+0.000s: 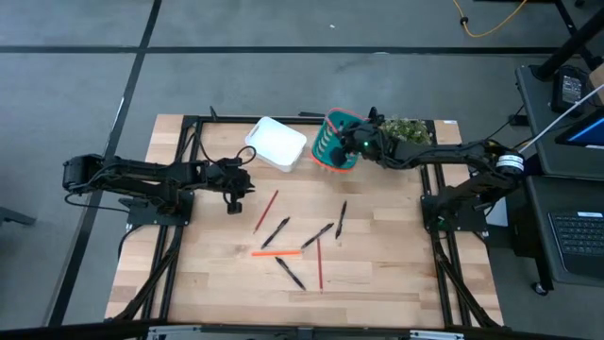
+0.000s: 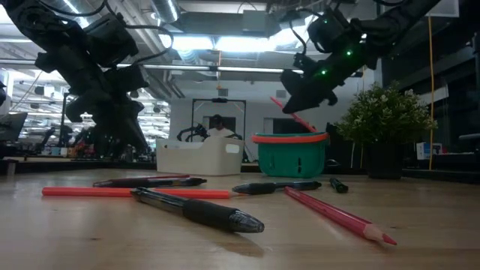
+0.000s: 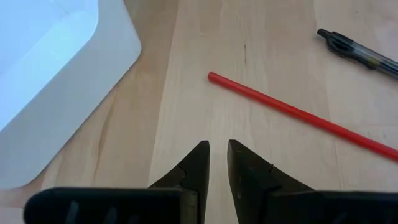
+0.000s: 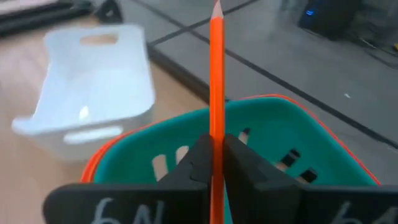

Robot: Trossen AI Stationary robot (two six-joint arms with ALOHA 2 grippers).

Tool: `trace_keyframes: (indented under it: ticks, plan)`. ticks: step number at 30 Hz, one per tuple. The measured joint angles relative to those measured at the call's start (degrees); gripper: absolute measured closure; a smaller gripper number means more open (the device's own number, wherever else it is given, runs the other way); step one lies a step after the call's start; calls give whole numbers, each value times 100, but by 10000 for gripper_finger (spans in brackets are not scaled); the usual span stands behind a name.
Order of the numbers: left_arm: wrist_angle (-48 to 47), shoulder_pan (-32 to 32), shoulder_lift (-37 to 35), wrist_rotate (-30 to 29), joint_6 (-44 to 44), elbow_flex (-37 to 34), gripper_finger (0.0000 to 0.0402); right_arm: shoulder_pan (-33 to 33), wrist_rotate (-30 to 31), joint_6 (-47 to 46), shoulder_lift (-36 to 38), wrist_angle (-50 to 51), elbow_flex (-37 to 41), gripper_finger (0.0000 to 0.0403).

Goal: Sort pens & pencils
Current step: Put the orange pencil into the green basket

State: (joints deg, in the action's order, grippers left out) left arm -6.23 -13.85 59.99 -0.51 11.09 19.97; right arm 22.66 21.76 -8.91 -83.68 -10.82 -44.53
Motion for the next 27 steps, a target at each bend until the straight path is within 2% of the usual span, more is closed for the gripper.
trace_keyframes:
  ticks: [4,13,27]
  plan:
    - [-3,-2,0,-2,2,0,349,24,301,-309,0,4,2,381]
    - [-20,0,0,-2,170,0,349,22,539,-1252,-110,10,2,381]
    - [-79,0,0,-2,166,-2,349,11,566,-2249,-788,3,2,381]
